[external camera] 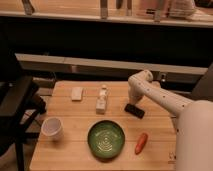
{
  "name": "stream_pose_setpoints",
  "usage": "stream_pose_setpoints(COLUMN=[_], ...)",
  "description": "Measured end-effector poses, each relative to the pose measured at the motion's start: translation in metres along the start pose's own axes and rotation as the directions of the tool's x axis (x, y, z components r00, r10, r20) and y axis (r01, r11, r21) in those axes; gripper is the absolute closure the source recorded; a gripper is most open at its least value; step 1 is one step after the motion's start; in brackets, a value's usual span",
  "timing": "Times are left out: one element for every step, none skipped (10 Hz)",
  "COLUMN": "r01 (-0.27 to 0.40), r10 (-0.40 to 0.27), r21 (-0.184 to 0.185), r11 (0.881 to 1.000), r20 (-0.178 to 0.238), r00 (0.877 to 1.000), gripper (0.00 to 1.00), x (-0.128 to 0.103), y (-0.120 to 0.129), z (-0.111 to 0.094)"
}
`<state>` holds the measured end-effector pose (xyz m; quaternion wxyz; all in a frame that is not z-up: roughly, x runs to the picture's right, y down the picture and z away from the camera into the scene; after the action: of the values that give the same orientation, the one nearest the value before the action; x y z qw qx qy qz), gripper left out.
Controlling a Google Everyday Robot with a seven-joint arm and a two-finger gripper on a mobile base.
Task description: Push the eraser across the table
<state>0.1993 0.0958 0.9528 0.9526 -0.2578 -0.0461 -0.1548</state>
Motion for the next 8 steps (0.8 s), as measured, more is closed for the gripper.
stream_pose_setpoints(r01=[0.0, 0.002, 0.018, 0.034, 0.034, 0.033, 0.035, 0.035], r10=[0.0, -0.002, -0.018, -0.034, -0.034, -0.033, -0.035, -0.035], r21=[-0.001, -0.002, -0.008, -0.013, -0.014, -0.011, -0.011, -0.012], r11=[1.0, 1.0, 1.0, 0.999, 0.999, 0.999, 0.999, 0.999], r20=[0.0, 0.0, -0.007, -0.01, -0.01, -0.009, -0.01, -0.01], r00=[1.0, 1.0, 1.0, 0.999, 0.999, 0.999, 0.999, 0.999], gripper=[0.97, 0.97, 0.97, 0.97, 0.97, 0.97, 0.97, 0.97], x=[0.0, -0.001, -0.005, -0.012, -0.012, -0.011, -0.012, -0.011], y=[0.0, 0.0, 0.0, -0.002, -0.001, -0.001, -0.002, -0.001], z=[0.0, 0.0, 0.001, 0.001, 0.0, 0.0, 0.0, 0.0])
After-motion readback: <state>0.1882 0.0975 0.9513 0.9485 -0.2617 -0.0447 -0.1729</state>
